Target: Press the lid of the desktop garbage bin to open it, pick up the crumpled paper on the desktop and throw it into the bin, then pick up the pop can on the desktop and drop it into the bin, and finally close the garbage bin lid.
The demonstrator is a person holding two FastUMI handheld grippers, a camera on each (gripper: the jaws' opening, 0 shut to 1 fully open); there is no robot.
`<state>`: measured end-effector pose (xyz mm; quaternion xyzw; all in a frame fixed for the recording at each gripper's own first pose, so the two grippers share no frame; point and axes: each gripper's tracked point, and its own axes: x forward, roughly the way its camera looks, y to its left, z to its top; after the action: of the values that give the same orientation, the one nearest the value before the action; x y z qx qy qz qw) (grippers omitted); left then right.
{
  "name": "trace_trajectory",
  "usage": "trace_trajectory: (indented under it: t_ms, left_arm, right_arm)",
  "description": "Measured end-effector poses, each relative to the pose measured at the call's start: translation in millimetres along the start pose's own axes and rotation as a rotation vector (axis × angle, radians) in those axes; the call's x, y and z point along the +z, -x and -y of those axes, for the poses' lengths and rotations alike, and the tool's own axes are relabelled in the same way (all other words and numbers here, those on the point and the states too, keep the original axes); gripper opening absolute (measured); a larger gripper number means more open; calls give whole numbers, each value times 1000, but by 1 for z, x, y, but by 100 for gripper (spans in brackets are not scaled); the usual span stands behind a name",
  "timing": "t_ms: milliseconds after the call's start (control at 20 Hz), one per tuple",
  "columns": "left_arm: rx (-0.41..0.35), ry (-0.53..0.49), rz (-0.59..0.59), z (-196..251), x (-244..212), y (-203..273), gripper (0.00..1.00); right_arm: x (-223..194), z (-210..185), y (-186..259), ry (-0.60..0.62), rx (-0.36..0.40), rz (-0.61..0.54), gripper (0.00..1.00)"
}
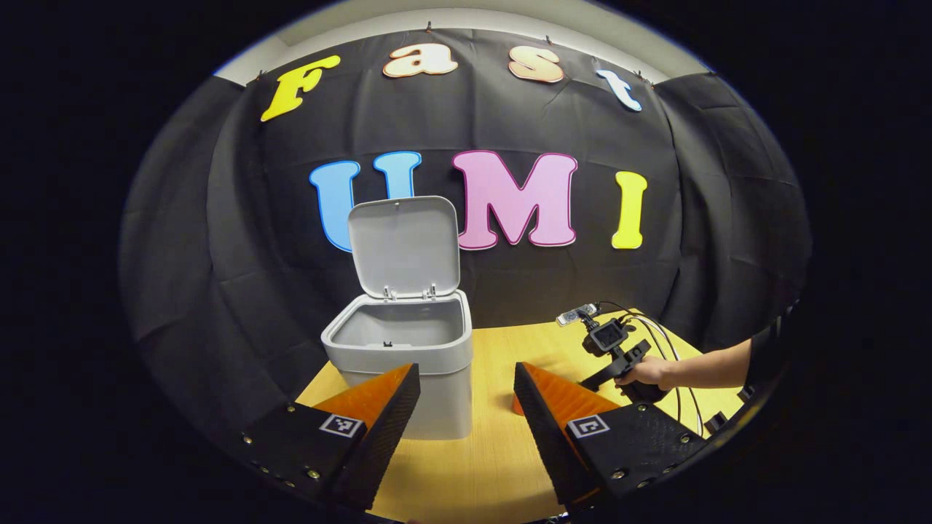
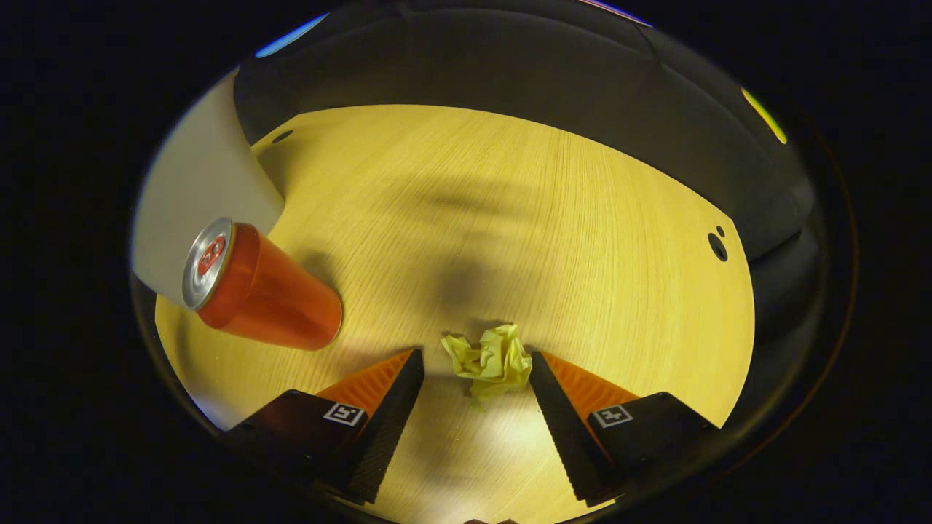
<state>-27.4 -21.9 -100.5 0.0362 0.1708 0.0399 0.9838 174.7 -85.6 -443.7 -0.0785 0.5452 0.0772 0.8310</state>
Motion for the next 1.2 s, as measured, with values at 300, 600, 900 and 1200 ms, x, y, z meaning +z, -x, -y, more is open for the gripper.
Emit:
trace_trajectory:
  t_ms: [300,600,900,1200]
  left_arm:
    - [14,-2,-9,-7,-2,-3,87]
    - [21,15,-31,-11,-13,-3,87]
    - [41,33,-47,-16,-21,0,87]
    - [30,34,-21,-16,-15,3,87]
  right_arm:
    - [1,3,-3,-105,29,0,89]
    - [-2,13,-6,-128,18,1,35]
    - [-8,20,0,-53,-24,5,41]
    - [27,21,37,-54,-30,153,41]
